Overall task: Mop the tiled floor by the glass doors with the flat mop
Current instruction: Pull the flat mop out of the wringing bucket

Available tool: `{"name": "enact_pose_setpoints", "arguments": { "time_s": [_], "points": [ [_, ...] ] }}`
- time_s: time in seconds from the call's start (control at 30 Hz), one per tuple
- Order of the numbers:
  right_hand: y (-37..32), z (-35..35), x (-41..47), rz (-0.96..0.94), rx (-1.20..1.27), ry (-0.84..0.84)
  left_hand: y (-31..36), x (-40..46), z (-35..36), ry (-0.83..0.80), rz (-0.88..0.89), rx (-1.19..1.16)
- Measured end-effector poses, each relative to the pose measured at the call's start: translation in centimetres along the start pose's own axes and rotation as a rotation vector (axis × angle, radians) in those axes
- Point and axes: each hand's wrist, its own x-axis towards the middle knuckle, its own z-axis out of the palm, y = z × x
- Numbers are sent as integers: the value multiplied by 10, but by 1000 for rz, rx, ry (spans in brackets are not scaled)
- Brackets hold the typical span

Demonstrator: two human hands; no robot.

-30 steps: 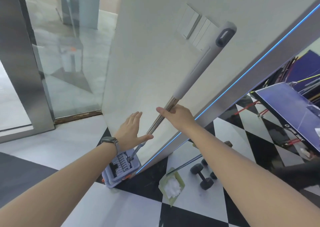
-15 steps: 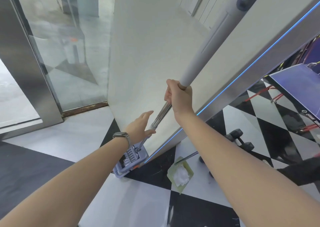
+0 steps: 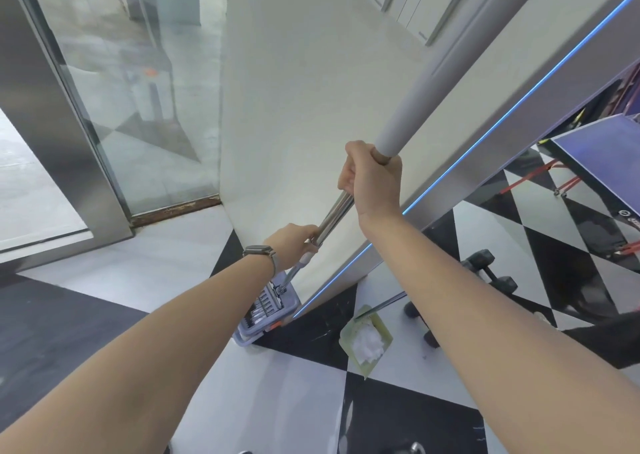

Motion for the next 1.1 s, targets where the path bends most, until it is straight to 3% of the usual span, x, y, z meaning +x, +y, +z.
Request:
{"name": "enact_pose_setpoints", "arguments": {
  "time_s": [0.43,1.1],
  "points": [
    [-39,8,-9,-47,68,10,7,-17,-27,56,63,12],
    [-74,13,-13,-108,-17,64,22,-28,-51,108,108,-20]
  ]
}}
